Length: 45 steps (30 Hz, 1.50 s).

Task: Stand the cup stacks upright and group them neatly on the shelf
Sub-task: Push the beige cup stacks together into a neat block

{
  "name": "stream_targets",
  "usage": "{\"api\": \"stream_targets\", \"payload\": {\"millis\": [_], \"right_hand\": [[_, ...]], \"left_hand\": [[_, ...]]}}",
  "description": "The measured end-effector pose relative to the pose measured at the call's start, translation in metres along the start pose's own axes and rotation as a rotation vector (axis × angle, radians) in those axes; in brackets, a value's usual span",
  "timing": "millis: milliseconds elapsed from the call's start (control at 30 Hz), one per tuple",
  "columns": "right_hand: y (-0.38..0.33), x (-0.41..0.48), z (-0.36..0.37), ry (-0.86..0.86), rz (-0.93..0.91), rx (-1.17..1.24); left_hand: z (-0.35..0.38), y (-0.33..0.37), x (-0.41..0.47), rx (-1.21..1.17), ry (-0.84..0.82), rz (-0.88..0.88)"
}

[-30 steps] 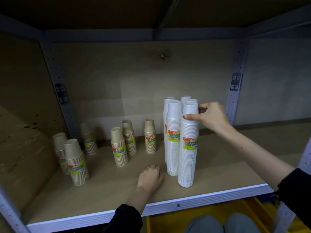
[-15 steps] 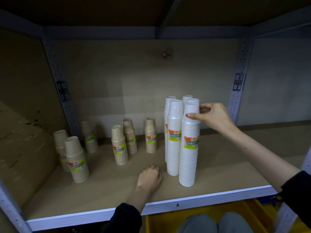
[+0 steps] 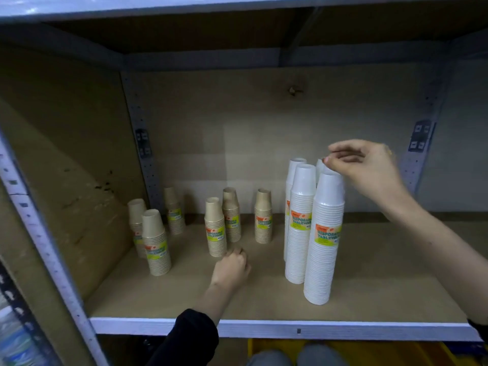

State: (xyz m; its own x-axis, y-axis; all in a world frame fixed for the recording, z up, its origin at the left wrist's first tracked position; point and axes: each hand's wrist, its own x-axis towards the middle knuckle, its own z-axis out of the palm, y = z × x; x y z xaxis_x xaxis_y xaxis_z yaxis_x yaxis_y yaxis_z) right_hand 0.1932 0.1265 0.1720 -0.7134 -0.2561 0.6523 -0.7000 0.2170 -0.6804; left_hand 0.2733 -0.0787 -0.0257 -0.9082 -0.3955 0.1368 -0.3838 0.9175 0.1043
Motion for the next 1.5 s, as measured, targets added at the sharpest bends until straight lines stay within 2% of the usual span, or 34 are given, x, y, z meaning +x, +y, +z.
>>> {"api": "stream_targets", "payload": {"millis": [200, 467, 867, 1033, 1200, 1367, 1500], "right_hand": [[-0.02, -0.011, 0.042, -0.153, -0.028, 0.1], [-0.003, -0.023, 0.107, -0.277, 0.011, 0.097], [0.024, -0.009, 0.158, -0.272, 0.12, 0.031], [0.034, 0.012, 0.191, -0.285, 0.173, -0.09], [0.032, 0.038, 0.223, -0.439, 0.17, -0.226], [0.029, 0.055, 0.249, -0.619, 0.271, -0.326], [0.035, 0.058, 0.261, -0.644, 0.334, -0.376]], "left_hand": [[-0.027, -0.031, -0.003, 0.015, 0.103, -0.085], [-0.063, -0.062, -0.006, 0.002, 0.249, -0.159], [-0.092, -0.078, 0.02, -0.144, 0.336, -0.175], [-0.102, -0.077, 0.051, -0.255, 0.299, -0.172], [-0.103, -0.081, 0.078, -0.394, 0.235, -0.189], [-0.099, -0.089, 0.09, -0.448, 0.162, -0.233], [-0.097, -0.096, 0.095, -0.514, 0.144, -0.234]]}}
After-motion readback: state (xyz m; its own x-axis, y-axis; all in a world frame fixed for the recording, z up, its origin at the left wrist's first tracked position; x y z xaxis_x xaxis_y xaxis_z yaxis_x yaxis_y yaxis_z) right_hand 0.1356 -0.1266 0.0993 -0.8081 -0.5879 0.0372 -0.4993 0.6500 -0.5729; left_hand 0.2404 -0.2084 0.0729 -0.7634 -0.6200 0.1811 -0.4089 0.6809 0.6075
